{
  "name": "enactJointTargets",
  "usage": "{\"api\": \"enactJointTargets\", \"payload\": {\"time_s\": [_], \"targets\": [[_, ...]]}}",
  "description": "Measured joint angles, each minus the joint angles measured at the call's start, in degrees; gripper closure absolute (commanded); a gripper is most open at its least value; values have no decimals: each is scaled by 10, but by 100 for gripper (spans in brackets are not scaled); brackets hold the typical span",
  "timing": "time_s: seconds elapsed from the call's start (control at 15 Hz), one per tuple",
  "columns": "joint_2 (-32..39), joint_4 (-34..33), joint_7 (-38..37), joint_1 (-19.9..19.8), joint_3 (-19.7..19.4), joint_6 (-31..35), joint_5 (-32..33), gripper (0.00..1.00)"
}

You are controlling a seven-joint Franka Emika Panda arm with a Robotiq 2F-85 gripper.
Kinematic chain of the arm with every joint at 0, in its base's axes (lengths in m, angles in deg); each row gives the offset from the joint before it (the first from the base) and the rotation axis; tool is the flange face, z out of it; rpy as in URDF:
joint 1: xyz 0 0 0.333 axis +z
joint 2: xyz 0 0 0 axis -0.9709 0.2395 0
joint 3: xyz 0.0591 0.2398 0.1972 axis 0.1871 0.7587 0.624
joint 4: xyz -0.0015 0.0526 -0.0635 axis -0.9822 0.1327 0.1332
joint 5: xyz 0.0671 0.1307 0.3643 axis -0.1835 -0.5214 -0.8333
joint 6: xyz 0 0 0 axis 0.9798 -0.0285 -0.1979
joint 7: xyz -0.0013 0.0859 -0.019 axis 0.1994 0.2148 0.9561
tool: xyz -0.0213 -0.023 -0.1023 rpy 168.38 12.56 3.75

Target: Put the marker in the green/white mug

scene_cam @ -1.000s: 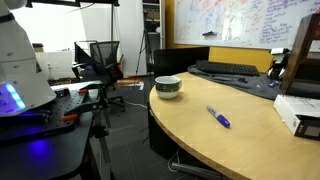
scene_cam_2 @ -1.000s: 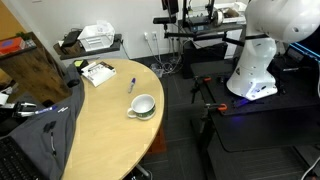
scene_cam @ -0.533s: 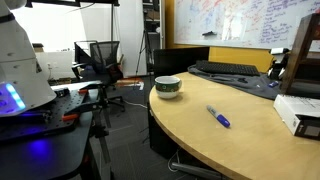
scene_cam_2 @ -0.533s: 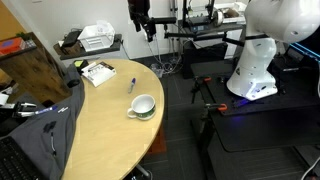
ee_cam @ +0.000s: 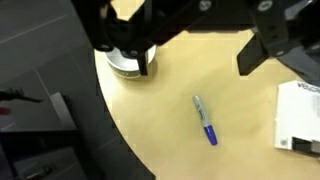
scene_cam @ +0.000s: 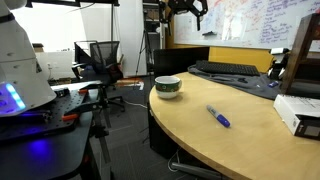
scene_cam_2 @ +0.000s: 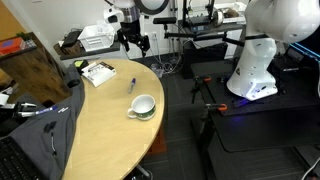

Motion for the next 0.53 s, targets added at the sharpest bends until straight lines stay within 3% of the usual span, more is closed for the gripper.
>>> {"api": "enactJointTargets", "payload": {"time_s": [0.27, 0.53], "targets": [[59, -20, 153, -12, 12, 19, -33, 0], [77, -34, 194, -20, 19, 19, -39, 0]]}}
